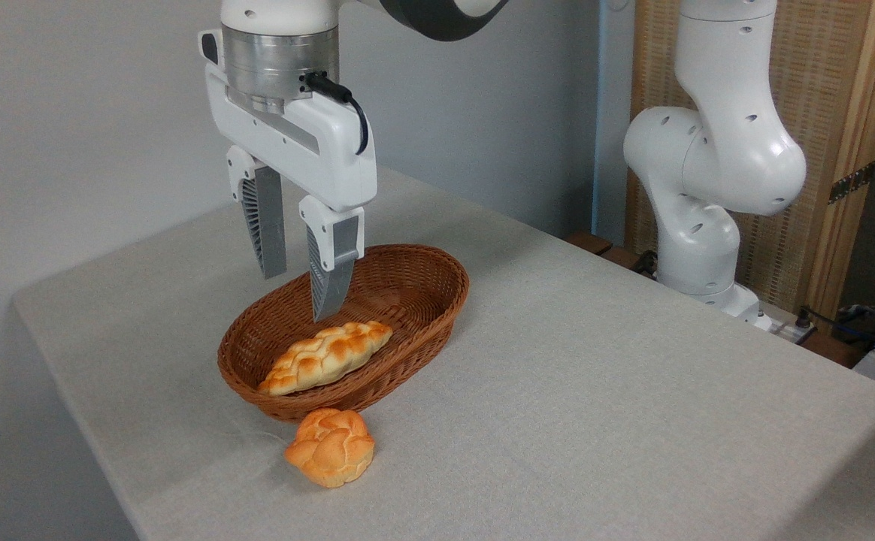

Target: Put bread into the basket

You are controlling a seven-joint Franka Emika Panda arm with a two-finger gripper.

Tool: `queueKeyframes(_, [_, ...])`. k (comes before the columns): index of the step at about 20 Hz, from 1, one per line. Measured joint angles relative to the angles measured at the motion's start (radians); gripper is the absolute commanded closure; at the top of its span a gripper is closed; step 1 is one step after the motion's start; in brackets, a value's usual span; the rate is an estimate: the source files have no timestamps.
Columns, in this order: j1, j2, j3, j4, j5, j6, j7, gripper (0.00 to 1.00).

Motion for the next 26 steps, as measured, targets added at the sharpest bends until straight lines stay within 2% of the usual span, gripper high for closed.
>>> queueKeyframes(19, [0.002, 0.0, 0.005, 0.0, 0.0, -0.024, -0.001, 0.0])
queueKeyframes(26, [0.012, 0.0, 0.02, 0.0, 0.0, -0.024, -0.041, 0.0])
